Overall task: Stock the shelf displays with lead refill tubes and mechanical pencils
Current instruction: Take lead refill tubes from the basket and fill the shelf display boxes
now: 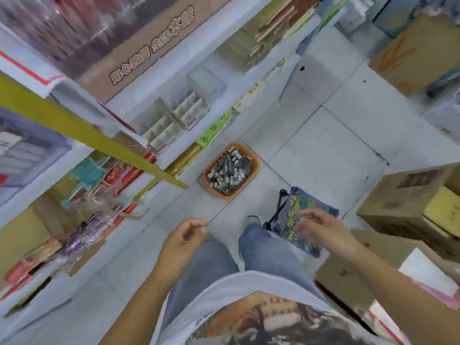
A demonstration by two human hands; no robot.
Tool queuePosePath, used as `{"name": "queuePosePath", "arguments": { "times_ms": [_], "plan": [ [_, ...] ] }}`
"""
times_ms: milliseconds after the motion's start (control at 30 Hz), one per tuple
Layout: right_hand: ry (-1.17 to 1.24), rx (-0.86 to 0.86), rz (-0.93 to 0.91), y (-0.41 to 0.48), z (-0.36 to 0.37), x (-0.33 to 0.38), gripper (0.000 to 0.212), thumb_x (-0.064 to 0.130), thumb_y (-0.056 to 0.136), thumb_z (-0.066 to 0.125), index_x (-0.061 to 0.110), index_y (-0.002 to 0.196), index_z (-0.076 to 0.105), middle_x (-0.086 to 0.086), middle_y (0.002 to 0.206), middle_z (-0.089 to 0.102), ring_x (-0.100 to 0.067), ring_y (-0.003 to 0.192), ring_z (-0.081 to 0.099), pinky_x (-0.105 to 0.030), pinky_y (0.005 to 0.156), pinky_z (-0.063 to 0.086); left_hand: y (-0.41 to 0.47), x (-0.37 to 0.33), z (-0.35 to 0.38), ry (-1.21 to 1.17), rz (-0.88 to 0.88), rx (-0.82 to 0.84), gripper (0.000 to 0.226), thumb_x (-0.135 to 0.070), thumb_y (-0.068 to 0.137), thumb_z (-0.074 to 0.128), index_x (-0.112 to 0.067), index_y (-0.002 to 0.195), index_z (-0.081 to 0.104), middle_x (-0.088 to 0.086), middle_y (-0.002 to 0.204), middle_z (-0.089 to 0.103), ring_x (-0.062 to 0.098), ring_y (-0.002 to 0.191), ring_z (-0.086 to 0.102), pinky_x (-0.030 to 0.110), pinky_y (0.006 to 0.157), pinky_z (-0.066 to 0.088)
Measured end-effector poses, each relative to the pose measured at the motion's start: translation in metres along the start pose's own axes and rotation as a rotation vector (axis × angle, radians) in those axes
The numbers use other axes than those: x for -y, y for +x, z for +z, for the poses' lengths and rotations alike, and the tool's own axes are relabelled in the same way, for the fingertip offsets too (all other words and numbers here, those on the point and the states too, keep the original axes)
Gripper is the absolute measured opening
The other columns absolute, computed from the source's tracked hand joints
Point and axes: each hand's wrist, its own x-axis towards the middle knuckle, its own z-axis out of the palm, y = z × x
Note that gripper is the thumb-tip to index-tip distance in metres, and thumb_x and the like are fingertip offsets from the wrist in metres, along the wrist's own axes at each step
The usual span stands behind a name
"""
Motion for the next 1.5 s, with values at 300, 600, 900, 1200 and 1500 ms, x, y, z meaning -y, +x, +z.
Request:
{"name": "queuePosePath", "arguments": {
  "times_ms": [300, 600, 900, 1200, 1500],
  "plan": [
    [-0.181, 0.146, -0.138, 0.085, 0.026, 0.096, 0.021, 0.013, 0.09, 0.055, 0.024, 0.106, 0.064, 0.001, 0.087, 0.073, -0.008, 0.073, 0.067, -0.028, 0.074, 0.052, 0.048, 0.005, -0.002, -0.129, -0.105, -0.142, 0.013, -0.018, 0.093, 0.067, -0.029, 0.098, 0.07, -0.001, 0.092, 0.075, 0.007, 0.078, 0.071, 0.031, 0.084, 0.054],
    [-0.438, 0.283, -0.186, 0.225, 0.02, 0.162, 0.012, 0.016, 0.094, 0.054, 0.024, 0.102, 0.059, 0.0, 0.089, 0.07, -0.012, 0.074, 0.063, -0.027, 0.074, 0.05, 0.152, -0.009, 0.041, -0.206, -0.167, -0.224, 0.012, -0.021, 0.096, 0.064, -0.031, 0.101, 0.068, -0.002, 0.097, 0.073, 0.008, 0.083, 0.07, 0.024, 0.077, 0.05],
    [-0.923, 0.394, -0.29, 0.48, 0.035, 0.157, 0.017, 0.015, 0.093, 0.051, 0.017, 0.076, 0.054, -0.01, 0.089, 0.059, -0.018, 0.08, 0.052, -0.029, 0.073, 0.042, 0.359, 0.046, 0.126, -0.105, -0.253, -0.285, 0.013, -0.018, 0.095, 0.063, -0.014, 0.106, 0.069, 0.005, 0.101, 0.07, 0.012, 0.081, 0.06, 0.023, 0.068, 0.044],
    [-1.002, 0.462, -0.393, 0.704, 0.108, 0.025, 0.015, 0.015, 0.091, 0.059, 0.028, 0.084, 0.056, 0.001, 0.09, 0.062, -0.012, 0.08, 0.057, -0.019, 0.064, 0.046, 0.56, 0.213, 0.206, -0.032, -0.293, -0.268, 0.029, -0.033, 0.086, 0.072, -0.031, 0.113, 0.061, -0.011, 0.101, 0.066, 0.011, 0.09, 0.066, 0.028, 0.082, 0.056],
    [-0.942, 0.419, -0.742, 0.803, 0.154, -0.071, 0.042, 0.022, 0.085, 0.07, 0.012, 0.124, 0.058, -0.005, 0.117, 0.063, -0.023, 0.104, 0.06, -0.035, 0.088, 0.049, 0.649, 0.312, 0.251, 0.256, -0.138, -0.469, 0.064, -0.062, 0.08, 0.07, -0.032, 0.135, 0.054, -0.001, 0.136, 0.052, 0.013, 0.116, 0.05, 0.026, 0.099, 0.041]
  ]
}}
